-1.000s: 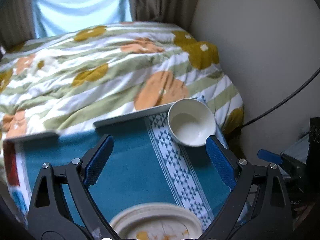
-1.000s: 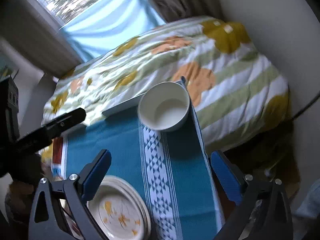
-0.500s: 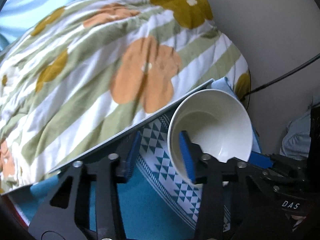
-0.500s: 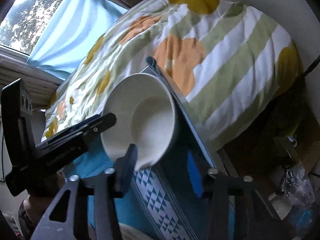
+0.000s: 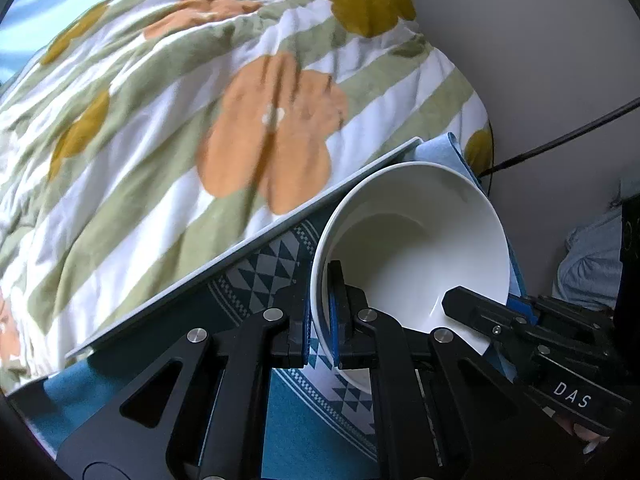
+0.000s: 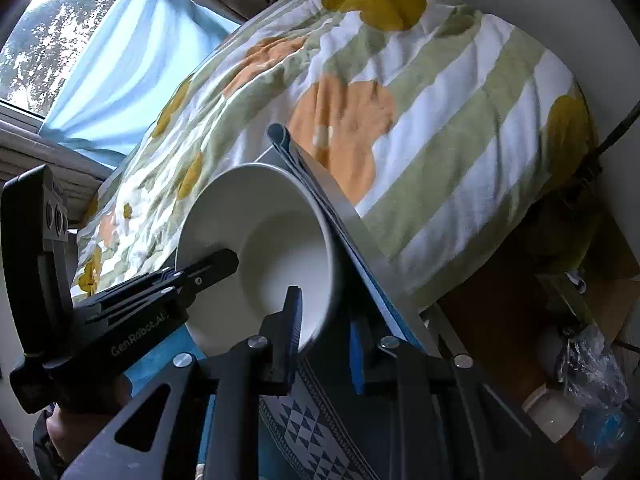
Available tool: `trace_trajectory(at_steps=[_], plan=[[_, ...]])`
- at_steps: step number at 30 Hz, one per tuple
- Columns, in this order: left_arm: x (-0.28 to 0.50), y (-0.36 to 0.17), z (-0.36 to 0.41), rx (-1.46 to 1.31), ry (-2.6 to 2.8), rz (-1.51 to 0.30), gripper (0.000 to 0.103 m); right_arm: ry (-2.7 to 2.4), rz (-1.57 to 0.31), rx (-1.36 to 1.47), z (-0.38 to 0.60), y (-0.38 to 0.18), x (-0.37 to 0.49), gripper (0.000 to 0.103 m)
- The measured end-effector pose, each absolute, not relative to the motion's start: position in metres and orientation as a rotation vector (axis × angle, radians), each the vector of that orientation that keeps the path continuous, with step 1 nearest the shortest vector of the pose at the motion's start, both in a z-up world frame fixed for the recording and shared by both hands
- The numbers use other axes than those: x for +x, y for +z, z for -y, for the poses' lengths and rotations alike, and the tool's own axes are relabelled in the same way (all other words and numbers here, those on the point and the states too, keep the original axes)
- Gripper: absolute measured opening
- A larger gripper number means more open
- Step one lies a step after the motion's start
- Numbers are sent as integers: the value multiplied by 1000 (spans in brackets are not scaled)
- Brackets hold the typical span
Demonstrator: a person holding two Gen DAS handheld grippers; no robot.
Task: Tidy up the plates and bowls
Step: 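Grip the rim of the white bowl with both tools, then carry the white bowl with both tools and lower it into the cream bowl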
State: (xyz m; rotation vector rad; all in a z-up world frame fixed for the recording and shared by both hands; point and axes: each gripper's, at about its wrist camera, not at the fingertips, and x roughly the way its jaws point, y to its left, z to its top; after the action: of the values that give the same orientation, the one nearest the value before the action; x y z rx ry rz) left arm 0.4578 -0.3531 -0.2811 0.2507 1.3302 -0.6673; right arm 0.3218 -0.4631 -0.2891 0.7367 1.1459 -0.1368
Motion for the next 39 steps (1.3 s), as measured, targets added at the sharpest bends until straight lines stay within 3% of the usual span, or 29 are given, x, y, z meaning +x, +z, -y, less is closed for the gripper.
trace_trajectory(at_steps=[13, 22, 28, 39], plan=[[407, -198, 309, 137, -554, -1190, 6, -3, -1068, 594, 439, -219, 297, 19], [322, -121, 215, -2, -363, -1053, 7, 201, -1015, 429, 369, -148, 257, 19], [264, -106, 131, -81, -225, -1026, 7, 352, -1023, 332, 294, -132, 230, 19], [186, -124, -30, -157, -75, -1068, 7, 497, -1097, 292, 149, -155, 192, 19]])
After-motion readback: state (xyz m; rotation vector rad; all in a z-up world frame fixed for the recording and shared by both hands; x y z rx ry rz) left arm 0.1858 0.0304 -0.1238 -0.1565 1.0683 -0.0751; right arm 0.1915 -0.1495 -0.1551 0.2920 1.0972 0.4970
